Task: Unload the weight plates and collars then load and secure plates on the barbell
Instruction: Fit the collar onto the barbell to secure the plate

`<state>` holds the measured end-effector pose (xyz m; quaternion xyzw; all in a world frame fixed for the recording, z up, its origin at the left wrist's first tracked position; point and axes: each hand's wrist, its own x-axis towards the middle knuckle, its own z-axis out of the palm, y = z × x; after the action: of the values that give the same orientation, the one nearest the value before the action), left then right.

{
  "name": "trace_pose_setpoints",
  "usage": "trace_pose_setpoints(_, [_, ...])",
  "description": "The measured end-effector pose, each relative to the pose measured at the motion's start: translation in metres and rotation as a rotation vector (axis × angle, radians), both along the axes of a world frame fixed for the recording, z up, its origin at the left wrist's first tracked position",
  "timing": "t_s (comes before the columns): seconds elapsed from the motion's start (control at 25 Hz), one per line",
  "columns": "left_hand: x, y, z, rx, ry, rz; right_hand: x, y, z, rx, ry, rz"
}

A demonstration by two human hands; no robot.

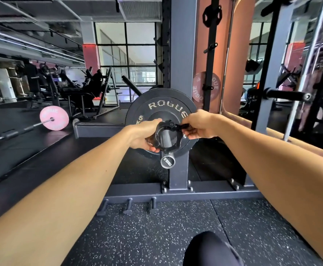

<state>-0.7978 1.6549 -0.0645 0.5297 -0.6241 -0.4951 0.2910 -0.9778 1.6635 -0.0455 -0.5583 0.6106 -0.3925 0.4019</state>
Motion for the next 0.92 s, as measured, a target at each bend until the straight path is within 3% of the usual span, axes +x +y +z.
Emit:
trace_pose_setpoints(0.24, [-0.001, 0.014, -0.034, 0.113, -0.124, -0.042, 0.004, 0.007, -0.038, 0.16, 0.104, -0.036])
trace_pose_setpoints(0.6, [0.0, -0.006, -0.067, 0.075, -0.045, 0.056, 0.006, -0.008, -0.072, 0.126, 0.073, -0.075])
trace_pose_setpoints(0.76, [-0.006, -0.02, -0.086, -0.003, 0.054, 0.115, 0.005, -0.016, -0.09, 0.066, -0.022, -0.104])
trace_pose_setpoints(0.92, [-0.011, -0.034, -0.104, -0.081, 0.078, 0.166, 0.007, -0.024, -0.105, 0.076, -0.253, -0.19])
